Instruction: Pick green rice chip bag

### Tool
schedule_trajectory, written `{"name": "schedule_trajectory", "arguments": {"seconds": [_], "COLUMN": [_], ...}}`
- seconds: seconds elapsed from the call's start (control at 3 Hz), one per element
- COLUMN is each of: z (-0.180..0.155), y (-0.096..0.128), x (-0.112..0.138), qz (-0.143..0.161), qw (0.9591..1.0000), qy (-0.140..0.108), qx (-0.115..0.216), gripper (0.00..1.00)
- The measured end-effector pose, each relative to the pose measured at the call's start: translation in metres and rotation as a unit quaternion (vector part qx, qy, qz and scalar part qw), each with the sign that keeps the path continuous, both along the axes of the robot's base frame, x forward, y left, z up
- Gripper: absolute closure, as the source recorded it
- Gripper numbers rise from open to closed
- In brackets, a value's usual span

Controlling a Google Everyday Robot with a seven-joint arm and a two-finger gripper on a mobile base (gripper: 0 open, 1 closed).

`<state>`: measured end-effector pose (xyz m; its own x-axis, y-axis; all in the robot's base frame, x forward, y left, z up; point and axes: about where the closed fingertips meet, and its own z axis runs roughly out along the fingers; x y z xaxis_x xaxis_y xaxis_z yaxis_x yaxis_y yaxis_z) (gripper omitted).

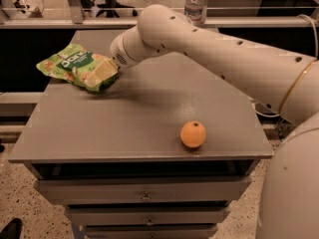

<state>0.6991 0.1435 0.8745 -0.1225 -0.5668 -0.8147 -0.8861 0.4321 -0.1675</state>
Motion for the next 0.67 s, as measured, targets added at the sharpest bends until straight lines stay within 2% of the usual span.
{"name": "schedule_trajectory", "arguments": {"seconds": [0.33, 0.67], "z": [-0.0111, -0.0196], "y": [0.0138, 0.0233], "x": [0.0039, 0.0020], "qz": [0.005, 0.009], "qw": [0.9994, 0.9983], "qy": [0.033, 0.057], "qx": [0.005, 0.009], "gripper": [0.15, 0.38]}}
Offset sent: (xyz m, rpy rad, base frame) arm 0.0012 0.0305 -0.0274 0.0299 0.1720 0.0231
